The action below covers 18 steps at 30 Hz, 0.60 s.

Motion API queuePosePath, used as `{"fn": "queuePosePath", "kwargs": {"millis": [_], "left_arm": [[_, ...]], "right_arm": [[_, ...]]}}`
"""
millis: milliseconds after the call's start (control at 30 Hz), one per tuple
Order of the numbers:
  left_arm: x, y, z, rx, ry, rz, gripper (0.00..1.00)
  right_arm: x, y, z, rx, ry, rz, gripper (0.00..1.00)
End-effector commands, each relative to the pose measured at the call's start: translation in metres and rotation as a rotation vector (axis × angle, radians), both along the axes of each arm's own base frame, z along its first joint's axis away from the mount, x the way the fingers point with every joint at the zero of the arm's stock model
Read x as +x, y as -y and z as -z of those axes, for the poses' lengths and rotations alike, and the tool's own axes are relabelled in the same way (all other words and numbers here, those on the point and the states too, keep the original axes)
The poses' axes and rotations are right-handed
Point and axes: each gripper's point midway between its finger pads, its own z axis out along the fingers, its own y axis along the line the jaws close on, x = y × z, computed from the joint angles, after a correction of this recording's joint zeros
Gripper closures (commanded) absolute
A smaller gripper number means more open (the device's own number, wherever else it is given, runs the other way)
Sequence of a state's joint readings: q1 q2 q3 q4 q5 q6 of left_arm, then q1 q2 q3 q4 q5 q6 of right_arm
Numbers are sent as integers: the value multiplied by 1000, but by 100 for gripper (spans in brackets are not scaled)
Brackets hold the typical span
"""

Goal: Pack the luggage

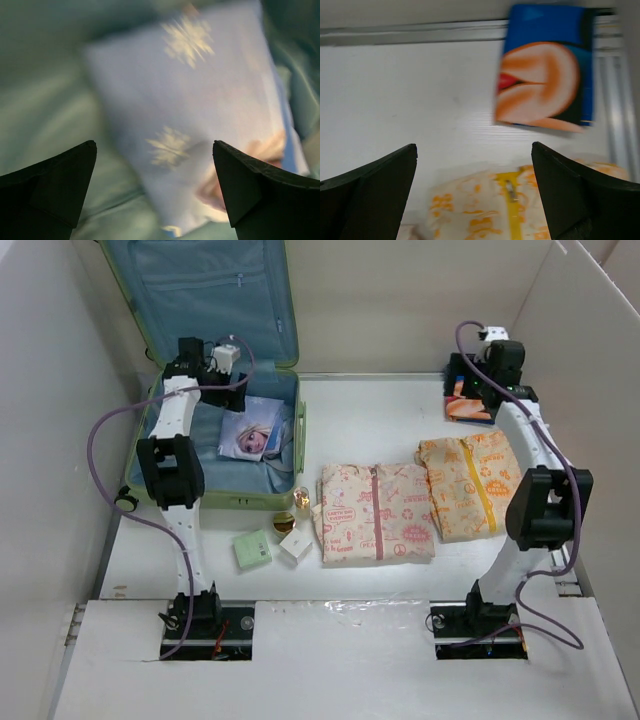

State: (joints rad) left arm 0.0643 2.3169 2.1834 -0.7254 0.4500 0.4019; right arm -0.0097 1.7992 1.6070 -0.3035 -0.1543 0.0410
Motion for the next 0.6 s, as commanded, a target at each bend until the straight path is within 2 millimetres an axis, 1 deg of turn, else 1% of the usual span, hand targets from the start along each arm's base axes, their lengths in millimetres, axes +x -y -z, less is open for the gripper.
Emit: {"fn": "queuePosePath", "kwargs": {"millis": [0, 33, 67, 100, 133, 167, 200, 233, 267, 300, 333, 367, 400, 433, 467, 500, 533, 567], "left_arm": [[35, -30, -105, 189, 343, -109, 0], [37, -42, -112, 240, 361, -159, 0], [38, -39, -113, 279, 366, -150, 0], [38, -39, -123, 310, 391, -156, 0], [36, -29, -131, 338, 410, -145, 0], [35, -34, -132, 398, 408, -172, 0], [34, -33, -140, 440, 429, -171, 0], [31, -21, -149, 459, 446, -171, 0], [31, -26, -152, 510, 452, -202, 0], [28, -22, -162, 519, 468, -209, 0], [24, -16, -174, 512, 492, -206, 0], [22, -16, -182, 497, 504, -221, 0], [20, -5, -190, 440, 525, -192, 0], [17, 3, -199, 390, 543, -175, 0], [12, 5, -220, 337, 587, -165, 0], [7, 26, -229, 249, 610, -85, 0], [5, 30, -237, 206, 633, -65, 0], [-2, 37, -253, 176, 669, -36, 0]], "right_arm": [[4, 74, -51, -255, 115, 255, 0], [6, 90, -59, -290, 145, 310, 0], [9, 102, -58, -318, 149, 354, 0], [13, 117, -63, -318, 168, 384, 0], [23, 124, -50, -313, 147, 379, 0], [33, 119, -45, -275, 148, 305, 0], [43, 137, -64, -254, 186, 298, 0], [53, 141, -26, -228, 92, 256, 0], [59, 145, -16, -208, 61, 232, 0], [66, 145, -6, -179, 34, 193, 0], [75, 157, -21, -173, 60, 197, 0], [77, 160, 27, -139, -60, 188, 0], [81, 158, 39, -124, -85, 169, 0], [82, 168, 49, -112, -109, 188, 0], [83, 173, 69, -87, -145, 193, 0], [84, 173, 77, -75, -159, 198, 0], [82, 180, 78, -67, -160, 215, 0], [82, 183, 91, -66, -179, 234, 0]]}}
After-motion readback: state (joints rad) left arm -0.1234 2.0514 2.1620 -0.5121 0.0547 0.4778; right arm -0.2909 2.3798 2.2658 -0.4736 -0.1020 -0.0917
